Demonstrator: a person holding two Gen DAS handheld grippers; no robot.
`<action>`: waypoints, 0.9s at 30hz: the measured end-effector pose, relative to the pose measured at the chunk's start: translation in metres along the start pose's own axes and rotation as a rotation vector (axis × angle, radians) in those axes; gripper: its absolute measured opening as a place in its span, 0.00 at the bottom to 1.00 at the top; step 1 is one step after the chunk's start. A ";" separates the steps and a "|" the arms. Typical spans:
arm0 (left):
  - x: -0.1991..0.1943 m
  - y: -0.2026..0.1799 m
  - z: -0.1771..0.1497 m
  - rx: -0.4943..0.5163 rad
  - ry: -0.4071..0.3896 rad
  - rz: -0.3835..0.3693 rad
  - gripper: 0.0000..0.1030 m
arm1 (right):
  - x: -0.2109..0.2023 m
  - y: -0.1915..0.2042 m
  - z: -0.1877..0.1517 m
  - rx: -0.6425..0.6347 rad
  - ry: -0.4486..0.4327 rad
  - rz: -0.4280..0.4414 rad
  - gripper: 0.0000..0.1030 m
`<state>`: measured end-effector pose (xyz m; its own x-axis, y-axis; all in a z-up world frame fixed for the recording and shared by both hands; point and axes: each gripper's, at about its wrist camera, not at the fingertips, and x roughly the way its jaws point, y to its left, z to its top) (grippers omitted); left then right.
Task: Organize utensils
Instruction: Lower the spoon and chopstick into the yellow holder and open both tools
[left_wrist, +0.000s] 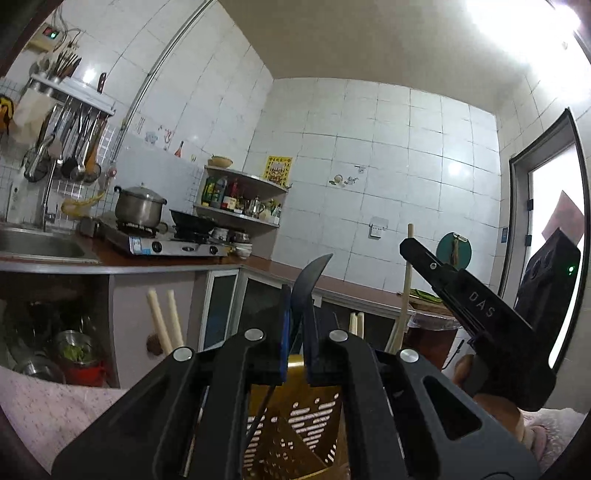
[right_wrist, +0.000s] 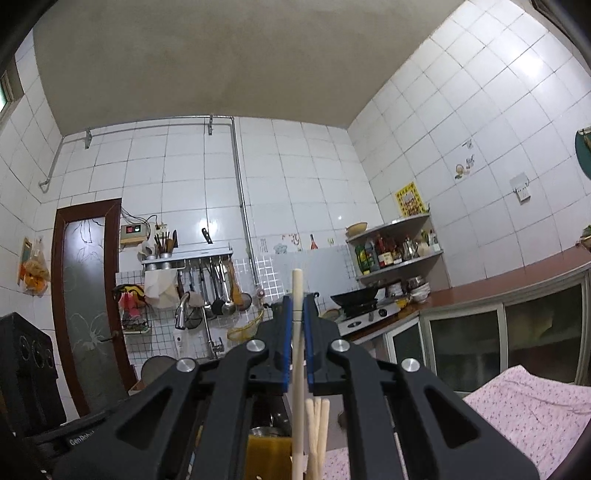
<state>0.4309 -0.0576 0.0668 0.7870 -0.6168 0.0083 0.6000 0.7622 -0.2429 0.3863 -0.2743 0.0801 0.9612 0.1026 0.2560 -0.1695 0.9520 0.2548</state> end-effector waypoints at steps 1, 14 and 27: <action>0.000 0.002 -0.002 -0.010 0.004 -0.001 0.04 | 0.000 -0.001 -0.002 0.006 0.008 0.002 0.06; -0.011 -0.006 -0.018 0.039 0.040 0.057 0.04 | -0.015 -0.002 -0.028 -0.057 0.098 -0.010 0.06; -0.042 -0.016 -0.014 0.026 0.084 0.143 0.35 | -0.026 0.002 -0.025 -0.093 0.260 -0.004 0.11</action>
<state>0.3863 -0.0465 0.0568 0.8505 -0.5152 -0.1057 0.4873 0.8476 -0.2103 0.3670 -0.2680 0.0503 0.9875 0.1575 0.0039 -0.1560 0.9738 0.1654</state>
